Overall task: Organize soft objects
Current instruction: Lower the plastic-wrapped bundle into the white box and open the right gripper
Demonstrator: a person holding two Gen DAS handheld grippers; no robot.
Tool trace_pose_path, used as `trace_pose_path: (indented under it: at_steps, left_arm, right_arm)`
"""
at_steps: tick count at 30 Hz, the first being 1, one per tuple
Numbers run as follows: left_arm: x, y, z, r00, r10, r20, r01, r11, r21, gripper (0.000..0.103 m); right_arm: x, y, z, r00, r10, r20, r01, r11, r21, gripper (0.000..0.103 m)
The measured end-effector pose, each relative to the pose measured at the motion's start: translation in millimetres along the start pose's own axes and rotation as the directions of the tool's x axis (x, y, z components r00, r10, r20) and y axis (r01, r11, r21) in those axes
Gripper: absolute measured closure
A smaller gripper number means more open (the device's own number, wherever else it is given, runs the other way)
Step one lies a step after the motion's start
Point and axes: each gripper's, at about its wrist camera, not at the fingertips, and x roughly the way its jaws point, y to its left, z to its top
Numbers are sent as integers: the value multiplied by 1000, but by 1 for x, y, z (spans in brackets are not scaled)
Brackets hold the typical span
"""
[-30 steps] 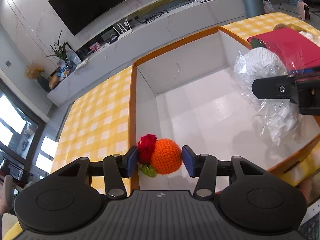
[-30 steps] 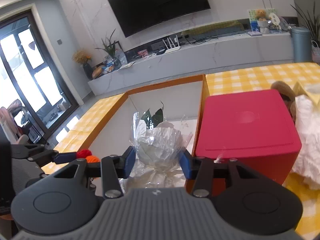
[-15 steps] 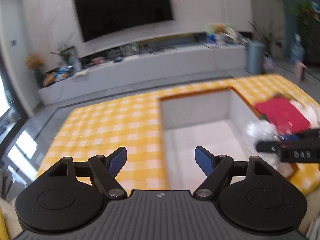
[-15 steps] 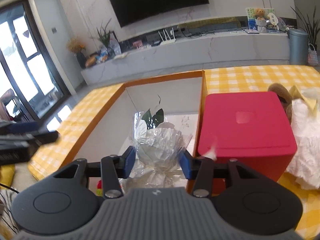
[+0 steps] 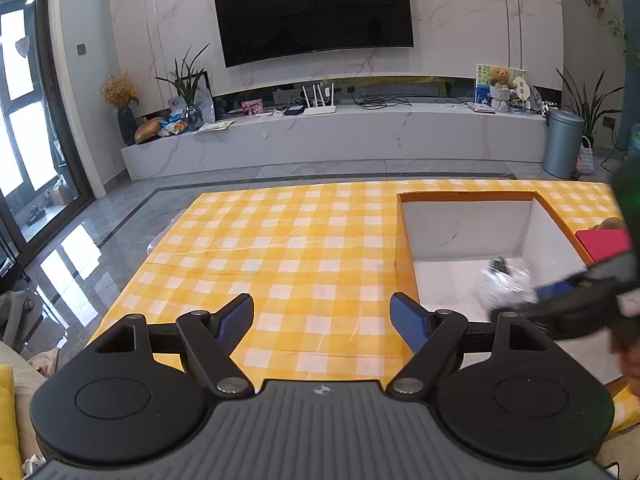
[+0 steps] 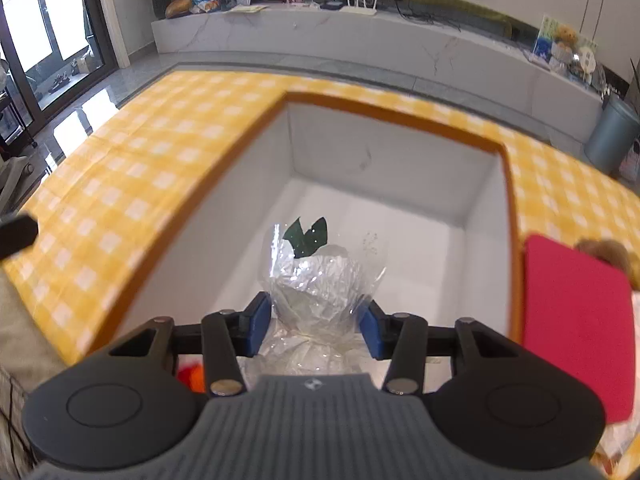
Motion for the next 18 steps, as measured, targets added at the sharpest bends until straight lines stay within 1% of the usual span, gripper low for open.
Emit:
trace_pose_path:
  at_steps: [3,5,6,7,9,10,12,14,16,18]
  left_arm:
    - [-1,0,0,1000,-1,-2,1,1000,-9,12]
    - [-1,2,-1,1000,1,-3,-1,1000,-10,12]
    - [0,3,-1,1000,2,-3,-2,1000,-11,12]
    - [0,4,-1,1000,2,-4,-2,1000,-16,12]
    - [2,7,-1,1000,2,-10,-2,999,-33,12]
    - [3,8,-1,1000,4,-15,-4,999,-42,12]
    - [5,9,-1,1000,12,-23,-13,998,-53,13]
    - [6,8,-2,999,24,-35,-26,998,-59,14]
    - [5,7,-1,999,30,-34,-32,998,-56,14]
    - [2,4,0,999,33,-26,-34,998,-52,14]
  right_arm:
    - [11,9,11,1000,-3,7,3,1000,19,55]
    - [15,21,15,997,-76,29,77,997,-20,55]
    - [16,25,15,994,-96,49,98,994,-39,55]
    - [16,27,16,995,-86,56,88,995,-35,54]
    - [21,28,19,999,-39,18,39,999,10,53]
    - [22,29,18,999,-39,3,39,999,22,50]
    - [21,33,15,999,-46,9,46,999,15,40]
    - [15,36,14,999,-25,36,25,1000,1,22]
    - [4,36,14,997,-11,71,12,1000,-4,15]
    - [-8,37,15,994,-17,106,19,1000,-19,13]
